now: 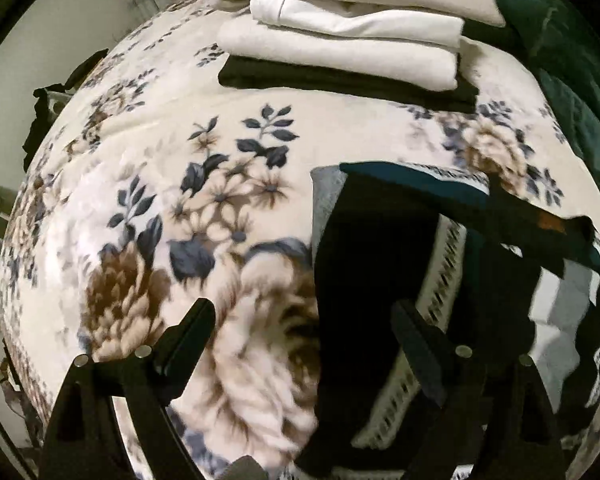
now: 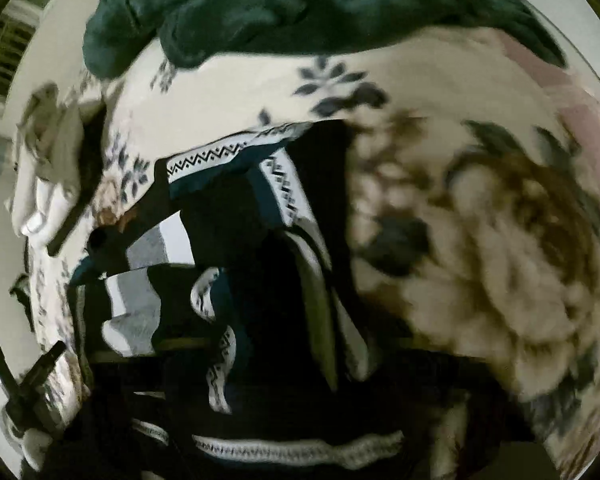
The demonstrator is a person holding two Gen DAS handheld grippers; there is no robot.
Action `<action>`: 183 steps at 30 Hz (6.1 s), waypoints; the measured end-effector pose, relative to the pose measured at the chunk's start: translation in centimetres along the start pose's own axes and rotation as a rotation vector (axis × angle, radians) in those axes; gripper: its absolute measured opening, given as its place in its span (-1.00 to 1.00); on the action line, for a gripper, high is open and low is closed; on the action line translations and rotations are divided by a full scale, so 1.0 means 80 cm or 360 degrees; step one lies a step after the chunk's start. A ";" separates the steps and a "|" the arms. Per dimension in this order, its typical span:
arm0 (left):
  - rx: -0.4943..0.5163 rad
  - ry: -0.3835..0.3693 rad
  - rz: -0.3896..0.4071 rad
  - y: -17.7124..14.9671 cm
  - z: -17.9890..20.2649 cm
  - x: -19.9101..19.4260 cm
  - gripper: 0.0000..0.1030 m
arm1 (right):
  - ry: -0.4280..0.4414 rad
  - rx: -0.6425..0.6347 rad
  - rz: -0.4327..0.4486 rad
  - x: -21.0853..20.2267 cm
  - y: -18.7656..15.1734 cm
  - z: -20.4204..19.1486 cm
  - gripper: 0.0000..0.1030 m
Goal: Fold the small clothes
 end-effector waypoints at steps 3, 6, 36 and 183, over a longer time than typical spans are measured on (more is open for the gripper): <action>0.0012 -0.0045 0.0018 0.012 0.016 0.017 0.74 | -0.0027 -0.0046 0.0210 -0.032 0.021 -0.009 -0.86; 0.0010 -0.0054 -0.0007 0.023 0.025 0.041 0.74 | -0.0129 -0.0025 0.0317 -0.051 0.037 0.004 -0.86; 0.0231 -0.0249 -0.0001 0.030 0.056 0.019 1.00 | -0.0124 -0.0063 -0.0009 -0.008 0.017 -0.025 0.49; -0.0062 -0.0968 -0.0231 -0.118 -0.079 -0.120 0.22 | 0.0499 -0.0144 -0.0576 -0.138 -0.287 -0.159 0.05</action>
Point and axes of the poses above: each gripper's, at about its wrist camera, not at the fingertips, and x roughly the way its jaws point, z to its right, y to its top, the point moved 6 cm from there along x, roughly the way its jaws point, and after that the axes turned 13 degrees about z, right-handed, at the moved point
